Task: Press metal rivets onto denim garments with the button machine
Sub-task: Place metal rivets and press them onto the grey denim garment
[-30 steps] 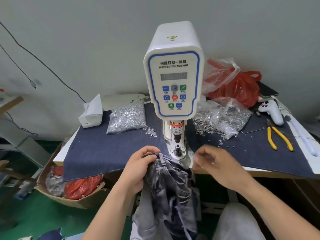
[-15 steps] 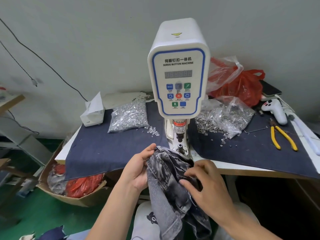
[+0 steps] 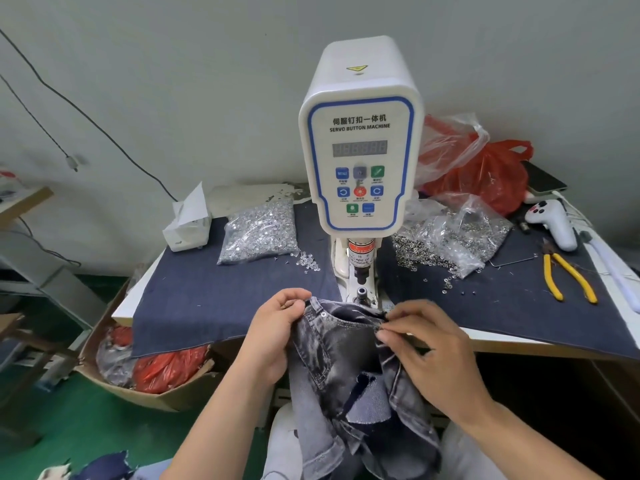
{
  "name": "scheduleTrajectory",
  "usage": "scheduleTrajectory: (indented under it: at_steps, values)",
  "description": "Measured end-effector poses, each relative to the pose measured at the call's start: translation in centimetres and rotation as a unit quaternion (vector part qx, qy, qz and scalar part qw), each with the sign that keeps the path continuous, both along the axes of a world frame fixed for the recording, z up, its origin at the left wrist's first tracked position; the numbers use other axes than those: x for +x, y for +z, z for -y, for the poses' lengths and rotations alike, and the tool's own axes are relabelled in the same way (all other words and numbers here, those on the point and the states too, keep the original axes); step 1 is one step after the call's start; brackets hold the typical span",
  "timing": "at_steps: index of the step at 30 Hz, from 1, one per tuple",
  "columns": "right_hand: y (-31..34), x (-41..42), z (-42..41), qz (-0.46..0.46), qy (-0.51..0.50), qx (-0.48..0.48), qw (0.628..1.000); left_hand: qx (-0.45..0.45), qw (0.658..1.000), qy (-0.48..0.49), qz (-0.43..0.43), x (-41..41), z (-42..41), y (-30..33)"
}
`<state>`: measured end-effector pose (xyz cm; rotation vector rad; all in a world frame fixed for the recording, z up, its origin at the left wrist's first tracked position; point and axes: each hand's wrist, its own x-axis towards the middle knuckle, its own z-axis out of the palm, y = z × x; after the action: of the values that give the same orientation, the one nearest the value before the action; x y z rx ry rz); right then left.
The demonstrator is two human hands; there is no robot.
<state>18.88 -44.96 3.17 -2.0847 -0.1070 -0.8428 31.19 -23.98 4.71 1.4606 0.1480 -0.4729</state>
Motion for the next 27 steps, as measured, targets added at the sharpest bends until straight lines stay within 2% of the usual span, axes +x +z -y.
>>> scheduleTrajectory:
  at_steps: [2,4,6,7,10,12,15,19,23,25,27]
  values:
    - [0.6,0.2,0.4,-0.032,0.071,0.042,0.996,0.045,0.997,-0.031,0.06,-0.7,0.4,-0.4]
    - [1.3,0.4,0.5,-0.106,0.141,0.144,0.974,0.125,0.974,-0.068,0.178,-1.7,0.9,-0.8]
    - [1.7,0.7,0.4,-0.155,0.159,0.224,0.949,0.196,0.919,-0.09,0.331,-2.7,1.1,-1.1]
    - [1.7,0.9,0.4,-0.165,0.156,0.237,0.945,0.196,0.895,-0.102,0.388,-3.3,1.1,-1.3]
    - [1.9,1.4,0.6,-0.182,0.152,0.249,0.939,0.199,0.841,-0.157,0.478,-4.8,1.2,-2.1]
    - [2.0,1.5,0.8,-0.18,0.158,0.26,0.935,0.216,0.827,-0.154,0.495,-5.2,1.5,-2.3]
    - [2.2,1.3,1.0,-0.187,0.176,0.258,0.931,0.171,0.835,-0.116,0.511,-5.8,2.3,-2.7]
    - [2.9,0.9,1.5,-0.185,0.208,0.202,0.939,0.128,0.882,-0.18,0.416,-6.4,3.3,-2.8]
    - [3.5,1.1,2.4,-0.158,0.219,0.097,0.958,0.184,0.867,-0.257,0.386,-6.5,3.6,-2.9]
    - [3.5,1.3,3.1,-0.159,0.236,0.111,0.952,0.2,0.858,-0.268,0.39,-6.3,3.7,-2.7]
    - [3.6,1.0,3.8,-0.189,0.244,0.175,0.935,0.212,0.845,-0.257,0.419,-5.8,3.4,-1.9]
